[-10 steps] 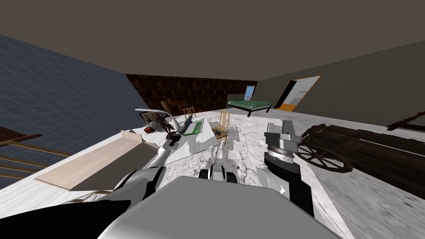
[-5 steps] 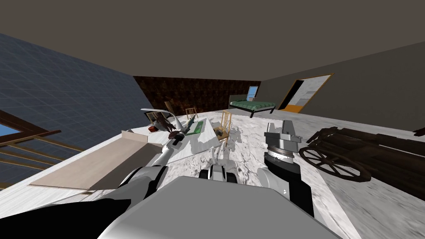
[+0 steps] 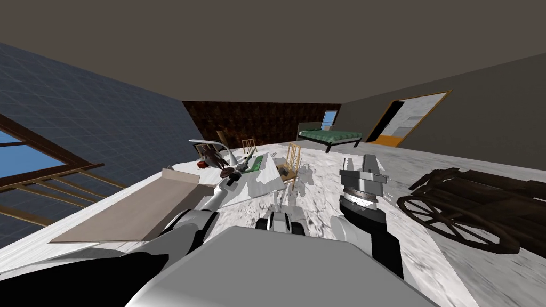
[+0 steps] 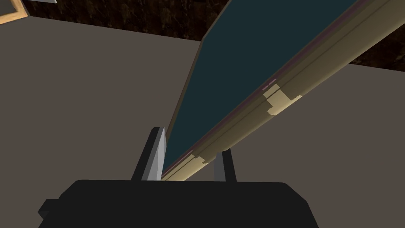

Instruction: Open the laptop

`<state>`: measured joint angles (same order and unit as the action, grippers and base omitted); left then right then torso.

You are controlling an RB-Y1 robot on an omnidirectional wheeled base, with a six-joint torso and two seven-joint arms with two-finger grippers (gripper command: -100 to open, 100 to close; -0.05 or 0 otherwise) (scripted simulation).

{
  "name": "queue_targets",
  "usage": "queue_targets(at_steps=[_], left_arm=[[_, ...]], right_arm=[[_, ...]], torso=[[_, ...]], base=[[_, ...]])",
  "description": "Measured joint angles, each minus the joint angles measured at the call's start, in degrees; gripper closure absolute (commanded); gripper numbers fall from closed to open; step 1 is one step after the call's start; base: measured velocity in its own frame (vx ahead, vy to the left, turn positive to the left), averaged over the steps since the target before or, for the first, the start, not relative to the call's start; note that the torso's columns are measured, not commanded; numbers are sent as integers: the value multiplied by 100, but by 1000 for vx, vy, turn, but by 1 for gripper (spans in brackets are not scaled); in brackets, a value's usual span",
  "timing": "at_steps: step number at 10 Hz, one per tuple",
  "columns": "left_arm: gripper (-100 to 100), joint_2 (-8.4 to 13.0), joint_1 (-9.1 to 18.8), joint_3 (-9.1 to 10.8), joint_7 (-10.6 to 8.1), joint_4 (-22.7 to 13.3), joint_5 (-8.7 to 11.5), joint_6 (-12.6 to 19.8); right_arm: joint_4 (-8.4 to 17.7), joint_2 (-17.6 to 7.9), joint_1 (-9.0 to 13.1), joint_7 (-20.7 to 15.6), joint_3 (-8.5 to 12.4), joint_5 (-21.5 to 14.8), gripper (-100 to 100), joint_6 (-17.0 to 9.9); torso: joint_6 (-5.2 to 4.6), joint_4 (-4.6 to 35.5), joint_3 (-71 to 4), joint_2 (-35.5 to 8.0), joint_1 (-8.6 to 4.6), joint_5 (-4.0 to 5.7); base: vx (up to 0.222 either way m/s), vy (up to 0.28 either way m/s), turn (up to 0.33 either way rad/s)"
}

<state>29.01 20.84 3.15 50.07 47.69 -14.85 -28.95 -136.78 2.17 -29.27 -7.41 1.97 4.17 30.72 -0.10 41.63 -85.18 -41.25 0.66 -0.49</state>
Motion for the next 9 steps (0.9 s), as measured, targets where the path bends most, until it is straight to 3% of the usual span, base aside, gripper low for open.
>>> queue_targets(at_steps=[2, 3, 6, 7, 8, 9], left_arm=[[100, -9, 98, -272, 304, -86, 160, 60], [100, -18, 44, -370, 434, 35, 218, 148], [100, -62, 258, -787, 914, -278, 487, 115], [-100, -38, 200, -892, 1022, -160, 549, 177], [-100, 29, 197, -927, 990, -27, 552, 302], [-100, 77, 354, -950, 921, -149, 541, 353]], right_arm=[[0, 0, 0, 0, 0, 0, 0, 0], [0, 0, 0, 0, 0, 0, 0, 0], [0, 0, 0, 0, 0, 0, 0, 0], [0, 0, 0, 0, 0, 0, 0, 0], [0, -1, 0, 0, 0, 0, 0, 0], [0, -1, 1, 0, 0, 0, 0, 0]], torso=[[1, -1, -7, 10, -1, 3], [2, -2, -4, 6, 0, 1], [12, -12, -15, 23, 17, -3], [16, -11, -13, 17, 16, 0], [9, 25, 15, -34, -13, 21], [9, 57, 54, -92, -48, 41]], base=[[27, -3, 85], [28, 8, 121], [24, -1, 69], [-43, -16, -63], [-73, -1, -76], [-89, 11, -78]])
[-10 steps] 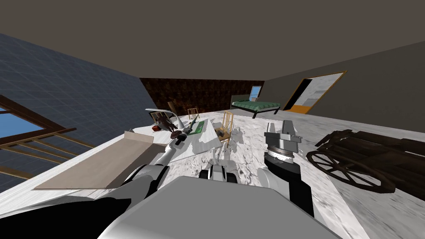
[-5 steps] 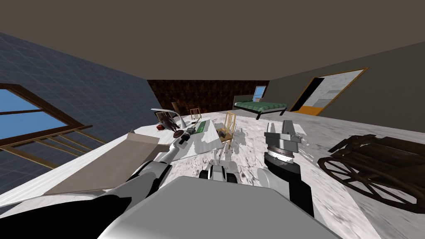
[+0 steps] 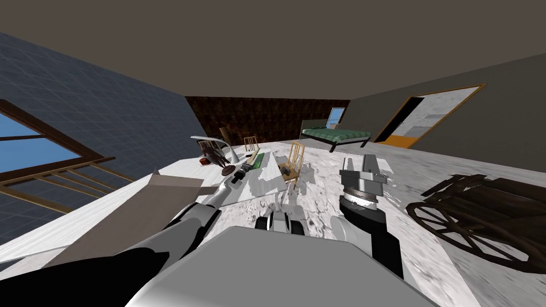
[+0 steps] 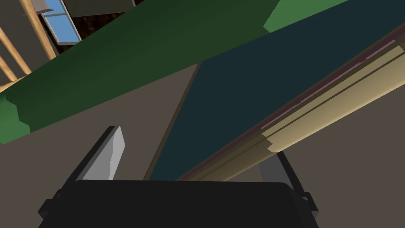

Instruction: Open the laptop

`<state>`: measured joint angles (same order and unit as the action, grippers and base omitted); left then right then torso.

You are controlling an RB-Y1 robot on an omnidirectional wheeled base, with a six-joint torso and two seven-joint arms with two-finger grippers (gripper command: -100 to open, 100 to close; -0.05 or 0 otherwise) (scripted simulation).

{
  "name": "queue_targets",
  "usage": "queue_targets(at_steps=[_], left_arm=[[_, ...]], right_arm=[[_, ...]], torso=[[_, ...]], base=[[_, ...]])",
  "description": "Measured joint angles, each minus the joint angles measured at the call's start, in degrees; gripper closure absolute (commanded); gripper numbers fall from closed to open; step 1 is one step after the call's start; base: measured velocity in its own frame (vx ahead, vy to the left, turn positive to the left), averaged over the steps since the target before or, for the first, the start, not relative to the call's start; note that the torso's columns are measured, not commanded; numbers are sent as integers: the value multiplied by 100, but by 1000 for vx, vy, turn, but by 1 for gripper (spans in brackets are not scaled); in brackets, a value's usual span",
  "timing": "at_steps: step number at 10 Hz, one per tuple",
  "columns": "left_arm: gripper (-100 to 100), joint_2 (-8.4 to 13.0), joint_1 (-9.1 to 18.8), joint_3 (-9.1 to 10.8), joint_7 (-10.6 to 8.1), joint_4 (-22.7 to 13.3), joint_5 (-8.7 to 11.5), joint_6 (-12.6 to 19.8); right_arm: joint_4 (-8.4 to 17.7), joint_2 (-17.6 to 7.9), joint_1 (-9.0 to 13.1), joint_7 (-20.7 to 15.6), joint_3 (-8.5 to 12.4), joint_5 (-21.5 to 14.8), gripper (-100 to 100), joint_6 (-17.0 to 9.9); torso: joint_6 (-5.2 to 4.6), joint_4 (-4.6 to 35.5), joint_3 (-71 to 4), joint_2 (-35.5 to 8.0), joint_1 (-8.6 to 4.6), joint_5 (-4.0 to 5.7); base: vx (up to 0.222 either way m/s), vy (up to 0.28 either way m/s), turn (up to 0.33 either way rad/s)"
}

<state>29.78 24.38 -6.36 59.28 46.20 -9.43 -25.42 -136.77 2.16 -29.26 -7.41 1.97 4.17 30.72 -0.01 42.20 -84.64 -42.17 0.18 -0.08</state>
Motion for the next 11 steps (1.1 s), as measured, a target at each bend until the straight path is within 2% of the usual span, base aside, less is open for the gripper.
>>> queue_targets(at_steps=[2, 4, 5, 6, 11], left_arm=[[-100, 175, 188, -81, -186, 74, -12, 262], [-100, 265, 350, -134, -289, 22, -26, 420], [-100, 334, 421, -170, -358, 145, -35, 599], [0, 340, 429, -176, -376, 167, -36, 653], [0, 333, 406, -186, -371, 147, -41, 662]], right_arm=[[0, 1, 1, 0, -1, 0, 0, 0], [0, 1, 1, 0, -1, 0, 0, 0], [0, 1, 1, 0, -1, 0, 0, 0], [0, 1, 0, 0, -1, 0, 0, 0], [0, 0, 0, 0, 0, 0, 0, 0]], torso=[[1, 18, 26, -38, -31, 13], [2, 20, 14, -22, -28, 16], [-3, 21, 13, -21, -27, 16], [4, 12, 7, -9, -19, 11], [1, 13, 14, -21, -23, 11]], base=[[-77, -8, -64], [-67, -15, -63], [-33, -5, -26], [-7, -3, 2], [0, 0, 0]])
